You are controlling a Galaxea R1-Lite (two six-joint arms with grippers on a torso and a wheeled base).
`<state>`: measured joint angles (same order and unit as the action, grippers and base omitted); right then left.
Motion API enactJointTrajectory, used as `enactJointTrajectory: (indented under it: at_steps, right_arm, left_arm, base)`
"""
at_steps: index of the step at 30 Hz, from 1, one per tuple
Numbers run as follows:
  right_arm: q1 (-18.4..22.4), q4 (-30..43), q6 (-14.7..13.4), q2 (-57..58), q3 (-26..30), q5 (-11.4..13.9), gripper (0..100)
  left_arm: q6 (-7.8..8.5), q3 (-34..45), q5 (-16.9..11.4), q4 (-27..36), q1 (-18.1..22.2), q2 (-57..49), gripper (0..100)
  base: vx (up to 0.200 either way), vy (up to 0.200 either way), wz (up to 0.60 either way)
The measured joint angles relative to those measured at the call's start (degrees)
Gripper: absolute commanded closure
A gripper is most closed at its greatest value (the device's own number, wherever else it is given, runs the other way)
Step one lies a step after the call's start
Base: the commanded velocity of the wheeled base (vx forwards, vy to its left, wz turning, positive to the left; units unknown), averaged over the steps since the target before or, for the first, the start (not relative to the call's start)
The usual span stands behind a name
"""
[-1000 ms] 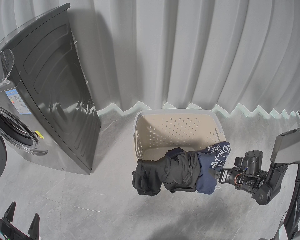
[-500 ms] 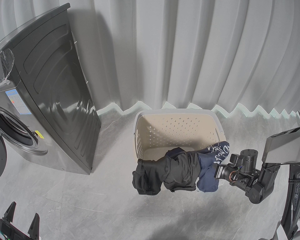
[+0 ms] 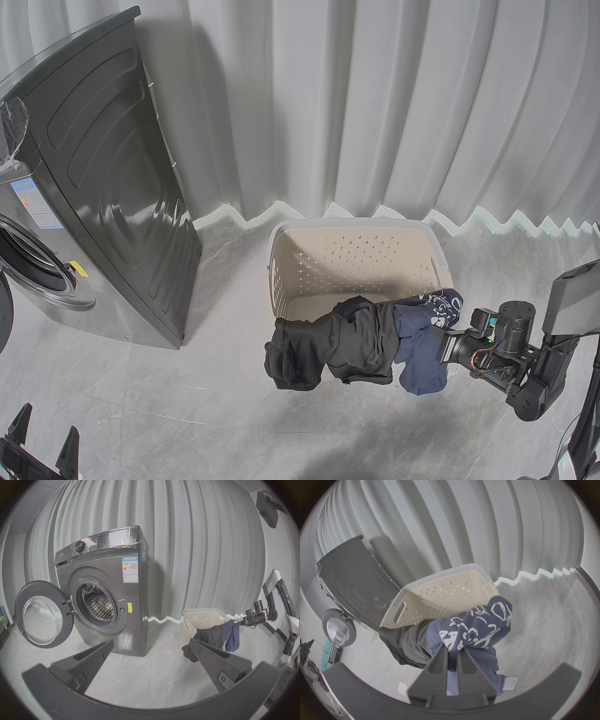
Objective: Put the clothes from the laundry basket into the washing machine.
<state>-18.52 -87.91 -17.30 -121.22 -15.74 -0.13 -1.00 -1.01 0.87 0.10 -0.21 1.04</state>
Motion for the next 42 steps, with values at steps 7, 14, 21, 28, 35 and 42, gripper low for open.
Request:
enactJointTrajectory:
  at_steps: [7,14,21,28,35,42]
  right_arm:
    - [-0.7,-0.1,2.2,8.2,2.2,0.1,100]
    - [-2.5,1.6,4.7,15.2,1.0,0.2,100]
    - [-3.1,14.6,6.6,23.1,-5.1,0.5,100]
    - [-4.7,25.4,7.3,33.5,-10.2,0.5,100]
    - [-6.9,26.2,8.8,39.9,-12.2,0.1,100]
    - [-7.3,31.4,10.6,44.3,-13.1,-0.6,100]
  left_arm:
    - [0.02,0.0,0.0,0.0,0.0,0.0,0]
    - [-0.01,0.0,0.0,0.0,0.0,0.0,0]
    - [0.00,0.0,0.0,-0.1,0.0,0.0,0]
    - [0.05,0.0,0.0,-0.1,0.0,0.0,0]
    - [-0.11,0.0,0.0,-0.1,0.0,0.0,0]
    - [-0.15,0.0,0.0,-0.1,0.0,0.0,0]
  base:
    - [0.000,0.000,0.00]
    - [0.000,0.000,0.00]
    - [0.000,0.000,0.00]
    - [0.000,0.000,0.00]
    - [-0.057,0.000,0.00]
    - [-0.200,0.000,0.00]
